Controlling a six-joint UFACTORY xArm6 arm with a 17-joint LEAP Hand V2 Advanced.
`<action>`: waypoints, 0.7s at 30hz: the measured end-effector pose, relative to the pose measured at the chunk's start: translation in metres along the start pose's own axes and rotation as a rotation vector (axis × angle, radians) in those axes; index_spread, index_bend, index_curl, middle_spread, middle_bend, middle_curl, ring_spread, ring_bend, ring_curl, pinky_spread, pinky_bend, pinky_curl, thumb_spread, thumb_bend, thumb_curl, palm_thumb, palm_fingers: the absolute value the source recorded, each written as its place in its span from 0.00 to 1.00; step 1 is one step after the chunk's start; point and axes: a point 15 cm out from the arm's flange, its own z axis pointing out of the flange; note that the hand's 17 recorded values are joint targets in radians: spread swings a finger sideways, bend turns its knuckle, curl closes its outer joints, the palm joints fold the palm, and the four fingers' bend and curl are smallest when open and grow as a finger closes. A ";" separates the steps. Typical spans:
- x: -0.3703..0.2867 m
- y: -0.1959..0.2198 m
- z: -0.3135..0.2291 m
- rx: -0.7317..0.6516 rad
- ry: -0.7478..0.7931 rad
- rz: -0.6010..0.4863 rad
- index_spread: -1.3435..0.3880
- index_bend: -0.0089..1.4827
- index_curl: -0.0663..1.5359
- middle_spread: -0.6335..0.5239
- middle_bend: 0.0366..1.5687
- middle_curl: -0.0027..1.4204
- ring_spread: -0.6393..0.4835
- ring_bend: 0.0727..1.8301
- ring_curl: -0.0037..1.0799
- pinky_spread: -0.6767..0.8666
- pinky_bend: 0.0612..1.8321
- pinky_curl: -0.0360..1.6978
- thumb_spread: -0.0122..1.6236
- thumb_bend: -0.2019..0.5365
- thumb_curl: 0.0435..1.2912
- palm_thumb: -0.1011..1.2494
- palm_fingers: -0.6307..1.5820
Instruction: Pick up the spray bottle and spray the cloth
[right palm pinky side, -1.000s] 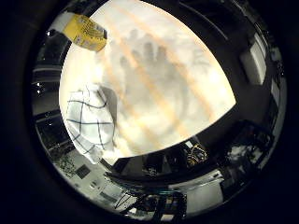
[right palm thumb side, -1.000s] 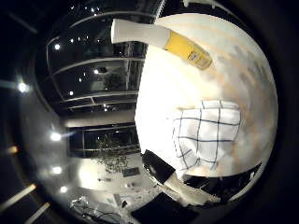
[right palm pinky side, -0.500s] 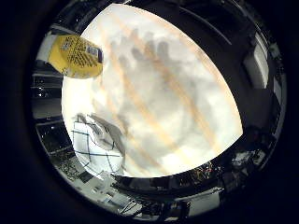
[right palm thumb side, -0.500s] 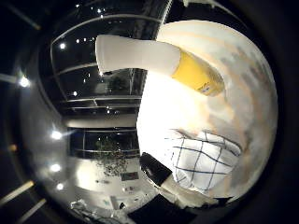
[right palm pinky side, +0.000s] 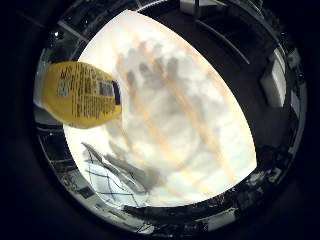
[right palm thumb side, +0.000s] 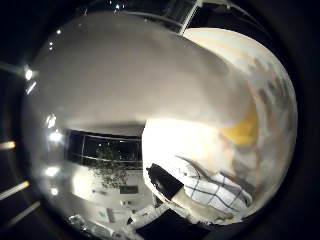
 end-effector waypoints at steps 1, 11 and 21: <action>-0.003 -0.001 0.003 -0.002 -0.003 -0.003 0.74 0.10 0.16 0.79 0.11 0.20 0.82 0.13 0.25 0.69 0.19 0.21 0.59 0.23 0.21 0.41 0.27; -0.012 0.001 0.029 -0.037 -0.006 -0.030 0.75 0.08 0.17 0.69 0.22 0.26 0.72 0.23 0.28 0.63 0.17 0.20 0.60 0.25 0.21 0.46 0.42; -0.029 -0.009 0.038 0.079 -0.143 -0.060 0.56 0.40 0.30 0.40 0.59 0.45 0.37 0.57 0.49 0.20 0.55 0.32 0.57 0.26 0.32 0.79 0.89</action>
